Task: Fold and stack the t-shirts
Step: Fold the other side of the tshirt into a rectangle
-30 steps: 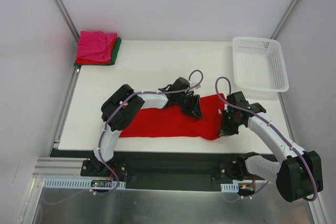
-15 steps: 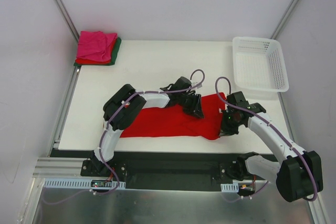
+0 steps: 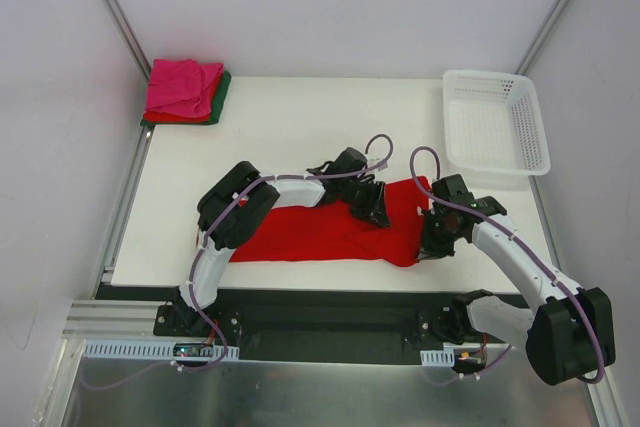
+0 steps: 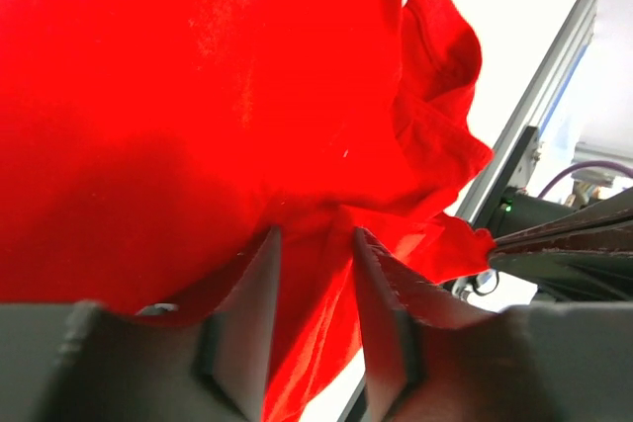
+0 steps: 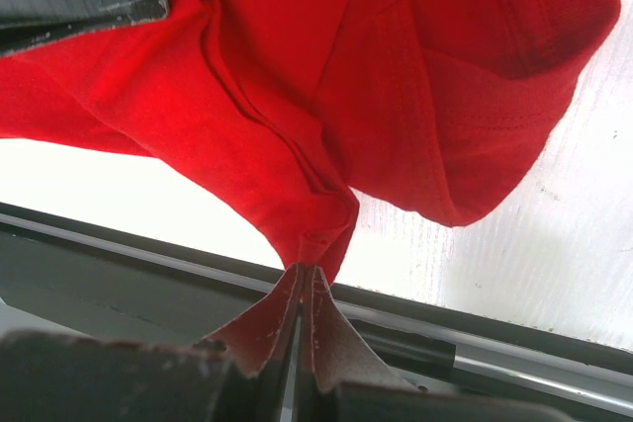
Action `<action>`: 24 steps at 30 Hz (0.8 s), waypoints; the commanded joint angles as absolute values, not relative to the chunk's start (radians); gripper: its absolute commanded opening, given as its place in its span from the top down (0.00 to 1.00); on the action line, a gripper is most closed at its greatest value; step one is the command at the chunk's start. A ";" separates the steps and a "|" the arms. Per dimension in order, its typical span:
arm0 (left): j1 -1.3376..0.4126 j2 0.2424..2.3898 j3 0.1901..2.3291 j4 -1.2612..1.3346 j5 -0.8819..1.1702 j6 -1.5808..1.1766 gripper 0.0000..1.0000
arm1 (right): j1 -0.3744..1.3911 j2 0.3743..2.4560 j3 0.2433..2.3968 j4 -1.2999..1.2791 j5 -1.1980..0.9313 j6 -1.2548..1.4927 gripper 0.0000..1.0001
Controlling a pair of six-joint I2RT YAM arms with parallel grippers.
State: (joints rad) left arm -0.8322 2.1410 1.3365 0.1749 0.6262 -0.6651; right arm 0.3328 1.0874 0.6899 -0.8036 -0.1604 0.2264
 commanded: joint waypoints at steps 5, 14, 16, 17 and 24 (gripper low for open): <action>-0.841 2.089 1.353 0.176 0.634 -0.660 0.62 | 0.339 1.066 0.689 -0.804 -0.153 0.244 0.99; -0.847 2.103 1.365 0.178 0.641 -0.663 0.71 | 0.339 1.052 0.681 -0.808 -0.150 0.244 0.99; -0.850 2.105 1.367 0.178 0.641 -0.663 0.77 | 0.339 1.051 0.680 -0.808 -0.149 0.245 0.99; -0.851 2.106 1.370 0.178 0.643 -0.663 0.80 | 0.341 1.051 0.680 -0.808 -0.149 0.245 0.99; -0.853 2.105 1.370 0.178 0.644 -0.669 1.00 | 0.339 1.052 0.680 -0.807 -0.147 0.242 0.99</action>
State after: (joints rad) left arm -0.8448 2.1395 1.3384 0.1749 0.6273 -0.6697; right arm 0.3328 1.0721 0.6884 -0.8036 -0.1604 0.2283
